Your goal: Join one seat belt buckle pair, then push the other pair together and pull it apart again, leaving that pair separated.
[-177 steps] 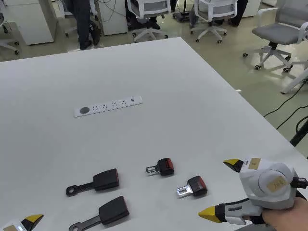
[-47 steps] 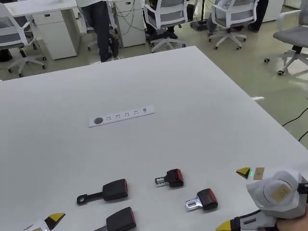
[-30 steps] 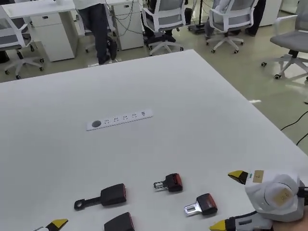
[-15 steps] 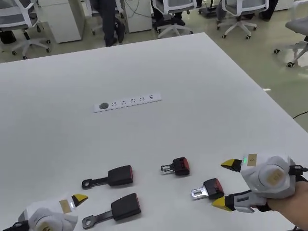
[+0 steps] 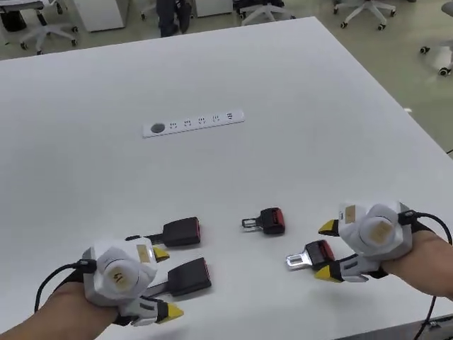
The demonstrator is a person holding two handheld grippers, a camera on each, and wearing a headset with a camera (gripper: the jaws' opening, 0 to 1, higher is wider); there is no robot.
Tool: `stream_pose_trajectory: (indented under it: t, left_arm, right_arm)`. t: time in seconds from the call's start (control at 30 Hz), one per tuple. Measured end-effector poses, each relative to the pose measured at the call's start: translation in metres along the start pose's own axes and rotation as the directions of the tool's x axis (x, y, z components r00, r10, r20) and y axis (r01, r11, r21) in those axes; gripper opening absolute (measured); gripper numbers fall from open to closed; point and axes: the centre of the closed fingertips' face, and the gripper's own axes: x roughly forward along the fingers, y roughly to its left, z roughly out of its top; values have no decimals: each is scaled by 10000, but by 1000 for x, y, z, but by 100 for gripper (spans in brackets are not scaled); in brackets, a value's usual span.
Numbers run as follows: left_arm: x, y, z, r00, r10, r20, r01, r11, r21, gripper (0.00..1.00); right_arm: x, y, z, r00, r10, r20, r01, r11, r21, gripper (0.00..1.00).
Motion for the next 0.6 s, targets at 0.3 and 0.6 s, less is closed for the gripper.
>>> stream_pose_trajectory:
  t: [0.3, 0.6]
  left_arm:
    - [20, 15, -6, 9987, -306, -408, 319, 9990, 327, 45]
    - [29, 12, -1, 9938, -825, -752, 874, 9941, 642, 43]
  right_arm:
    - [8, -5, -15, 9974, 537, -479, -551, 9981, -281, 46]
    - [17, -6, -17, 9924, 1018, -686, -1049, 9935, -432, 39]
